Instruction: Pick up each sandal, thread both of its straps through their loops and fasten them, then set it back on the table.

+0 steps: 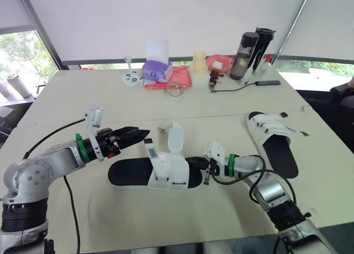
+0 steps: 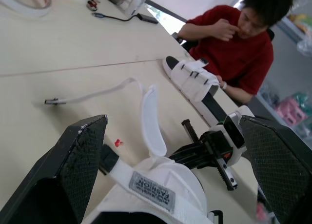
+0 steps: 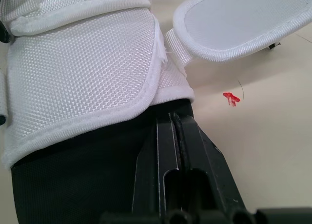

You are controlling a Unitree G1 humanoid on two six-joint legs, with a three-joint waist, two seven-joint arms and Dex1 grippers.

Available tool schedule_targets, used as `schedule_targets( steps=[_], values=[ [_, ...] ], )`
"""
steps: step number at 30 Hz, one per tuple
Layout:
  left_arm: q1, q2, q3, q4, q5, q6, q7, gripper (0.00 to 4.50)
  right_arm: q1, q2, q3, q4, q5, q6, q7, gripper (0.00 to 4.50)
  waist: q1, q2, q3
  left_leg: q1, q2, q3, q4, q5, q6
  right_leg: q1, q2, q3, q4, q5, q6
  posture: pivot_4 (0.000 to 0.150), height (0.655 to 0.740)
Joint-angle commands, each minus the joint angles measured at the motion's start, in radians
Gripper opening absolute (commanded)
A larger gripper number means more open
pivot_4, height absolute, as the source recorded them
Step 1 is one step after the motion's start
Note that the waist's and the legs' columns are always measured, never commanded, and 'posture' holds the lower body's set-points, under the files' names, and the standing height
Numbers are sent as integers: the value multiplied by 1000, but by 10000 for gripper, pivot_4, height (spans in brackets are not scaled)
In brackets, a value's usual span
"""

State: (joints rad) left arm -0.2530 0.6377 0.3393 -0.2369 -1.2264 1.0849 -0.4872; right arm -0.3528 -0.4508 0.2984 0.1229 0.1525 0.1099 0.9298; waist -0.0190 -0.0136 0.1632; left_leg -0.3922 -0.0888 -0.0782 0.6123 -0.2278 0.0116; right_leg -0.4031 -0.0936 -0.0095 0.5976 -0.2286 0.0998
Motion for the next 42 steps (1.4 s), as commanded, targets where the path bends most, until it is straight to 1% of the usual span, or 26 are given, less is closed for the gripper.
schedule_targets(
  steps=[1, 4, 9, 17, 20, 21, 22, 26, 27, 28, 33, 35, 38, 40, 42],
  values=[
    [27, -9, -7, -36, 14, -14, 5, 44624, 13, 0, 28, 95, -62, 27, -14, 0, 2, 0, 0, 0, 0, 0, 0, 0, 0, -1, 0, 0, 0, 0, 0, 1500, 7400],
    [23, -28, -29, -31, 74, -58, 19, 44624, 11, 1, 30, 98, -62, 24, -13, 0, 3, 0, 0, 0, 0, 0, -1, 0, 0, -2, 0, 0, 0, 0, -1, 1500, 7400],
    [-2, -83, -70, -13, 118, -74, 52, 44624, 15, 2, 31, 92, -61, 24, -15, 0, 2, 0, 0, -1, 0, 0, -1, 0, 0, -2, 0, 0, -1, 0, -1, 1500, 7400],
    [-34, -124, -89, 64, 174, -91, 24, 44624, 21, 1, 30, 84, -60, 28, -19, 0, 2, 0, 0, -1, 0, 0, -2, 0, 0, -2, 0, 0, -1, 0, -1, 1500, 7400],
    [-40, -133, -85, 83, 181, -88, 18, 37585, 24, -1, 28, 79, -61, 30, -22, 0, 2, 0, 0, -1, 0, 0, -2, 0, 0, -2, 0, 0, -1, 0, -1, 1500, 7400],
    [-42, -136, -85, 89, 185, -88, 13, 32123, 24, -1, 27, 78, -61, 31, -23, 0, 2, 0, 0, -1, 0, 0, -2, 0, 0, -2, 0, 0, -1, 0, -1, 1500, 7400],
    [-42, -137, -87, 93, 188, -88, 8, 27974, 24, -1, 27, 78, -61, 31, -23, 0, 2, 0, 0, -1, 0, 0, -2, 0, 0, -2, 0, 0, -1, 0, -1, 1500, 7400],
    [-38, -134, -96, 116, 206, -91, -40, 7885, 23, -1, 26, 78, -61, 32, -24, 0, 2, 0, 0, -2, 0, 0, -2, 0, 0, -2, 0, 0, -1, 0, -1, 1500, 7400],
    [-37, -133, -101, 126, 216, -99, -54, 3651, 22, -1, 25, 78, -61, 32, -24, 0, 2, 0, 0, -2, 0, 0, -2, 0, 0, -2, 0, 0, -1, 0, -1, 1500, 7400],
    [-38, -133, -105, 140, 229, -107, -68, 501, 22, -1, 25, 79, -61, 32, -24, 0, 2, 0, 0, -2, 0, 0, -2, 0, 0, -2, 0, 0, -1, 0, -1, 1500, 7400],
    [-58, -123, -124, 212, 294, -171, -162, 501, 20, -2, 25, 82, -62, 28, -23, 0, 2, 0, 0, -3, 0, 0, -2, 0, 0, -2, 0, 0, -2, 0, -1, 1500, 7400],
    [-69, -111, -121, 230, 305, -208, -235, 501, 20, -2, 26, 84, -63, 26, -22, 0, 1, 0, 0, -3, 0, 0, -2, 0, 0, -3, 0, 0, -2, 0, -1, 1500, 7400],
    [-81, -96, -114, 196, 292, -241, -339, 501, 19, -3, 27, 85, -63, 24, -21, 0, 0, 0, 0, -5, 0, 0, -2, 0, 0, -4, 0, 0, -2, 0, -1, 1500, 7400],
    [-113, -102, -111, 170, 281, -250, -352, 501, 17, -2, 28, 88, -64, 23, -20, 0, 1, 0, 0, -6, 1, 0, -2, 0, 0, -5, 0, 0, -2, 0, -1, 1500, 7400],
    [-174, -123, -103, 145, 251, -234, -325, 501, 15, 0, 29, 92, -65, 20, -19, 0, 2, -1, 0, -9, 1, 0, -1, 0, 0, -7, 0, 0, -3, 0, -1, 1500, 7400]
  ],
)
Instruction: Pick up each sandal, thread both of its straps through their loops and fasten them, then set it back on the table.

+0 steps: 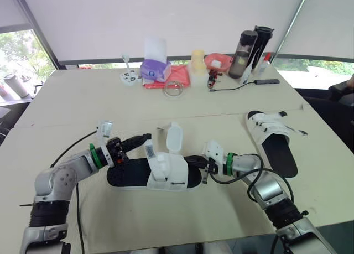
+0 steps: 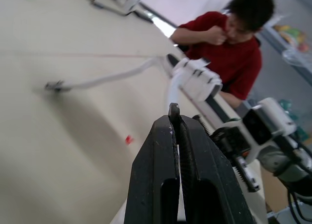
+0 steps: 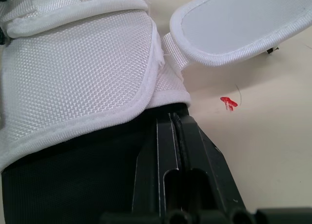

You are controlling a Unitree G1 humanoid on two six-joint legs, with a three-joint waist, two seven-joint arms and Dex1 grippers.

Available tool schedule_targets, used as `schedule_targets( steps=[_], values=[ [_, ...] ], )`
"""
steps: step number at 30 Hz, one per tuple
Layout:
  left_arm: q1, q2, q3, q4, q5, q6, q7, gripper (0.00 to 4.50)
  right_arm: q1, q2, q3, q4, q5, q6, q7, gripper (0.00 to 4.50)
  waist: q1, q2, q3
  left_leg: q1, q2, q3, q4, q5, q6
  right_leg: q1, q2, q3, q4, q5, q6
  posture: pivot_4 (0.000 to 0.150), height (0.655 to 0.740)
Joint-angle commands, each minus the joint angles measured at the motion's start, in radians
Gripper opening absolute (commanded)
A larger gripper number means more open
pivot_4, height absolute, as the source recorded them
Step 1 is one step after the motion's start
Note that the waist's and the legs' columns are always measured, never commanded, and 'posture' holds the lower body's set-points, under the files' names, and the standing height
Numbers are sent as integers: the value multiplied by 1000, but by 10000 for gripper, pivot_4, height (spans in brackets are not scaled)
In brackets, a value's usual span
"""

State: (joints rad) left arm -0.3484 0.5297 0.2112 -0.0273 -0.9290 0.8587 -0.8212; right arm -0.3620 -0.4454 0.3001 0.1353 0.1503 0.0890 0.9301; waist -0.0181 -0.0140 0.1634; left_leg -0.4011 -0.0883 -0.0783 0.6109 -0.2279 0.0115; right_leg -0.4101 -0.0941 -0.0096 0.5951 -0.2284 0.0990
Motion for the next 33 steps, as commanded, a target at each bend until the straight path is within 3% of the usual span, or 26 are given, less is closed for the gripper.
schedule_targets(
  steps=[1, 8, 23, 33],
  values=[
    [-102, -23, 28, -75, -59, 0, 18, 501, 24, -5, 28, 80, -64, 41, -19, 0, 2, -1, 0, -1, 0, 0, 0, 0, 0, -1, 0, 0, 0, 0, 0, 1500, 7400],
    [-253, -89, 54, -116, -186, 84, 147, 501, 26, -2, 26, 78, -66, 42, -22, 0, 5, -1, 1, -2, 0, 0, 1, 0, 0, -4, 1, -2, 2, 2, -1, 1500, 7400],
    [-179, -138, -19, -60, -70, 69, 192, 501, 32, -1, 21, 71, -64, 48, -32, 0, 8, -2, 1, 0, -1, -1, 2, 0, -3, -1, 1, -2, 2, 3, 0, 1500, 7400],
    [-142, -146, 2, -24, -66, 74, 198, 501, 44, -3, 17, 53, -63, 54, -38, 0, 9, -2, 1, 1, -1, -1, 2, 0, -3, 0, 1, -2, 2, 3, 0, 1500, 7400]
  ],
)
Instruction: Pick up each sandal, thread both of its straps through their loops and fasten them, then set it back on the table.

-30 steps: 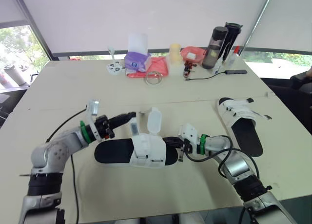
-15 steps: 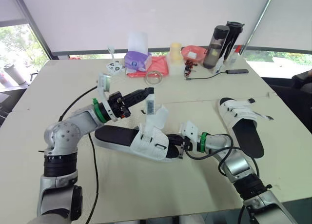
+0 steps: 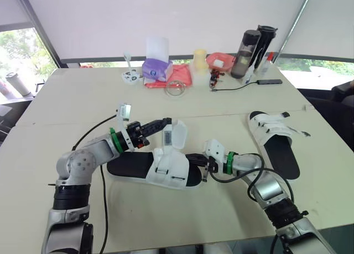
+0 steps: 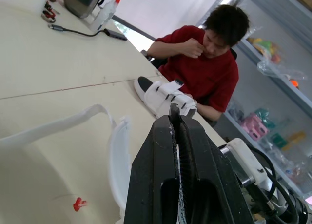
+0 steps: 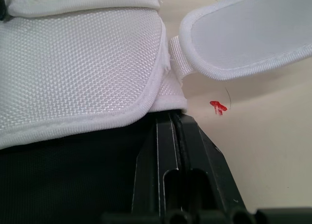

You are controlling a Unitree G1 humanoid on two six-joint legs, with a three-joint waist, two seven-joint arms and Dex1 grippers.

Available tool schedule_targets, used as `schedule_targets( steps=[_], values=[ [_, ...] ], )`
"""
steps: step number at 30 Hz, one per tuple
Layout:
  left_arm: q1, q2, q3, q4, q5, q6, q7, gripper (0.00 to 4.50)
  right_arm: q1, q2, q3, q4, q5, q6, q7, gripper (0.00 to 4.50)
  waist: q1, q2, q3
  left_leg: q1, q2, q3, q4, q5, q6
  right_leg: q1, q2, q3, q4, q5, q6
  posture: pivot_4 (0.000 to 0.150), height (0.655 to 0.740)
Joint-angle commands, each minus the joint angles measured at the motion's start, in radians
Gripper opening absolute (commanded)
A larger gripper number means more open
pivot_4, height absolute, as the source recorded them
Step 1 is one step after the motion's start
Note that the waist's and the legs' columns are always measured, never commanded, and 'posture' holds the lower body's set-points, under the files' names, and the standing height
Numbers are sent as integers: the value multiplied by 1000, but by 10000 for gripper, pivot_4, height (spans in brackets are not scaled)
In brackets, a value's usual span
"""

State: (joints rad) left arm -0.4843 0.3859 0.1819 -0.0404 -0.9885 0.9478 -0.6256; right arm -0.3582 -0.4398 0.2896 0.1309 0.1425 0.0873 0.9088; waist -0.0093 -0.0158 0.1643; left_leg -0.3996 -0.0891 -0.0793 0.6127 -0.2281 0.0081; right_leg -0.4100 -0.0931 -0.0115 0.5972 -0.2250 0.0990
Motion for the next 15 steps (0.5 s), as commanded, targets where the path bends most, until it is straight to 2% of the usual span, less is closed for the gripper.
schedule_targets(
  steps=[1, 9, 15],
  values=[
    [-7, -5, 45, -2, -19, -10, 7, 501, 43, -9, 28, 55, -55, 56, -18, 0, 0, 0, 0, 0, 0, 0, 0, 0, 0, 0, 0, 0, 0, 0, 0, 1500, 7400],
    [-34, 2, 137, 140, -33, -27, 2, 501, 53, -7, 33, 44, -58, 61, -29, 0, 0, 0, 0, 0, 0, 0, 0, 0, 0, 0, 0, 0, 0, 0, 0, 1500, 7400],
    [-24, 37, 67, 163, 40, -25, -77, 501, 53, -2, 39, 45, -58, 61, -33, 0, 0, 0, 0, 0, 0, 0, 0, 0, 0, 0, 0, 0, 0, 0, 0, 1500, 7400]
  ],
)
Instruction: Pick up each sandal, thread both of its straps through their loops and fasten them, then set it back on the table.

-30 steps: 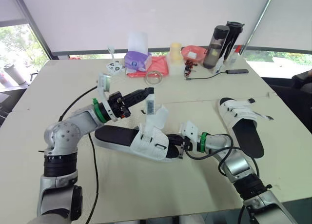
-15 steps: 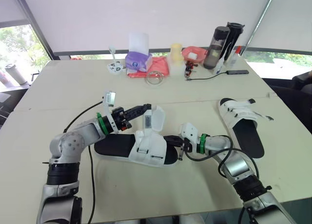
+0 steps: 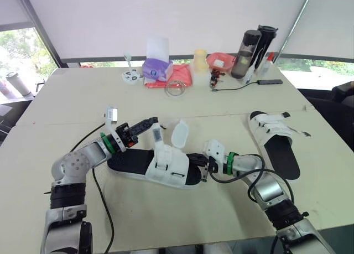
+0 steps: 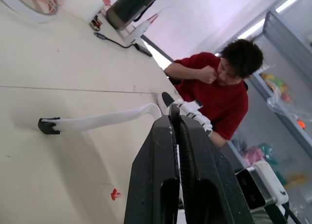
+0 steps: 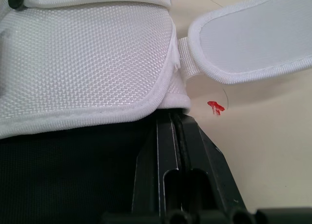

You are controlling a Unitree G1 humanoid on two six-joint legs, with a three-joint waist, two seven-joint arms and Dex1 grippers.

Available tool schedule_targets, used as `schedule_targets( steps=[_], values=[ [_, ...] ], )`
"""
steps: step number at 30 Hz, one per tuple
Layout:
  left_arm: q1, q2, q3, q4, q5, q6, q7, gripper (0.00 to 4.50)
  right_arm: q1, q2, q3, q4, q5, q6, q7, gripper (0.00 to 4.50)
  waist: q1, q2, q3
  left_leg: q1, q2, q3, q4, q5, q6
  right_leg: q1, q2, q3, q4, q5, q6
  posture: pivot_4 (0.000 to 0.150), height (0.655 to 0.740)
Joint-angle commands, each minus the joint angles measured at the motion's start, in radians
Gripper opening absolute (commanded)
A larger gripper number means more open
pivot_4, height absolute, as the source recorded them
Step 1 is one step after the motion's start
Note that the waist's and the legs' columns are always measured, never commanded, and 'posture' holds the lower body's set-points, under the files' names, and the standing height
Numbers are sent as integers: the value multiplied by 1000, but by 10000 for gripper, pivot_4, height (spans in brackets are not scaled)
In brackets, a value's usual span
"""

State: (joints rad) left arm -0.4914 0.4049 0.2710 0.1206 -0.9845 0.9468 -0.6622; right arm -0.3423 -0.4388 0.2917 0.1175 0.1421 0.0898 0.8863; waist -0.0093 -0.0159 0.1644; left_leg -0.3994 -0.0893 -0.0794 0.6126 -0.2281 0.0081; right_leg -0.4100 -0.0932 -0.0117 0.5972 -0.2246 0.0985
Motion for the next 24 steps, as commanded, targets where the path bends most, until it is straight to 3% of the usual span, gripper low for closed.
schedule_targets(
  steps=[1, 12, 24],
  values=[
    [-16, 23, -37, 6, 50, -24, -53, 501, 36, -2, 37, 59, -57, 58, -11, 0, 0, 0, 0, 0, 0, 0, 0, 0, 0, 0, 0, 0, 0, 0, 0, 1500, 7400],
    [-103, 32, -184, 155, 243, -110, -202, 501, 35, 3, 38, 59, -57, 58, -12, 0, -2, 0, 0, 1, 0, 0, 0, 0, 0, 1, 0, 0, 0, 0, 0, 1500, 7400],
    [-55, 36, -214, 225, 322, -81, -266, 501, 51, 1, 38, 42, -57, 62, -22, 0, -2, 0, 0, 1, 0, 0, -1, 0, 0, 0, 0, 0, 0, 0, 0, 1500, 7400]
  ],
)
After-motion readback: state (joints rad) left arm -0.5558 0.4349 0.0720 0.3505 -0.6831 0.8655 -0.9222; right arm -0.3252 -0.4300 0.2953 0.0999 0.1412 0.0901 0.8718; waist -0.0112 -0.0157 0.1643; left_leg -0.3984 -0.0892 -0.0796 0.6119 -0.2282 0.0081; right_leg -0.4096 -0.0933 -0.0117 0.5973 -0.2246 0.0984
